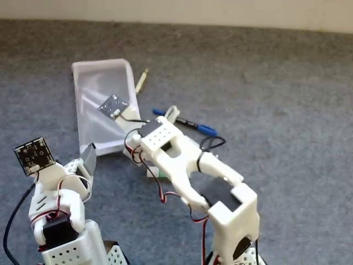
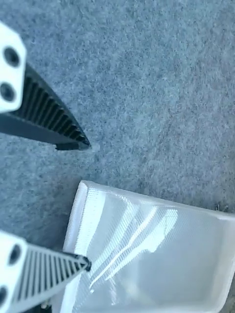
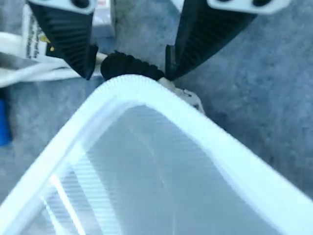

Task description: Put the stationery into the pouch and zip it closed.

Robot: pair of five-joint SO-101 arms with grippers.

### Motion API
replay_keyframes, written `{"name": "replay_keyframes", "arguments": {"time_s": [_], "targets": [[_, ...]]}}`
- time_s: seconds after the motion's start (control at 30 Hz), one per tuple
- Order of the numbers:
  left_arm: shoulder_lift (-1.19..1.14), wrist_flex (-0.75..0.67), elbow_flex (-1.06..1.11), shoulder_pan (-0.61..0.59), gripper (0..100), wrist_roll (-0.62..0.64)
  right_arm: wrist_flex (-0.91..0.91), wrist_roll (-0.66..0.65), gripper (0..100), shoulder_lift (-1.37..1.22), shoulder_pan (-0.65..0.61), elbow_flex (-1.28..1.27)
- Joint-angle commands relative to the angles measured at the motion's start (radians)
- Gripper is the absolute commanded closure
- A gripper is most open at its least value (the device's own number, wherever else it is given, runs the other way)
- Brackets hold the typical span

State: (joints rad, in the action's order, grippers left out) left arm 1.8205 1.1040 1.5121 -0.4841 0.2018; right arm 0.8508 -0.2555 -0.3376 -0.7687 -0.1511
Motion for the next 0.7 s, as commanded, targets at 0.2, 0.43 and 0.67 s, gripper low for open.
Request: {"name": "replay_keyframes", "arguments": {"time_s": [0.2, 0.43, 0.67], "targets": [[0.013, 0.002, -0.050, -0.012, 69, 0.008, -0.018, -0.198, 91.1, -0.102, -0.013, 0.084], [0.013, 0.002, -0.048, -0.012, 69, 0.006, -0.013, -0.269, 99.5, -0.110, -0.015, 0.087], [0.013, 0.002, -0.039, -0.010, 69, 0.006, 0.113, -0.269, 99.4, -0.096, -0.008, 0.107]]}}
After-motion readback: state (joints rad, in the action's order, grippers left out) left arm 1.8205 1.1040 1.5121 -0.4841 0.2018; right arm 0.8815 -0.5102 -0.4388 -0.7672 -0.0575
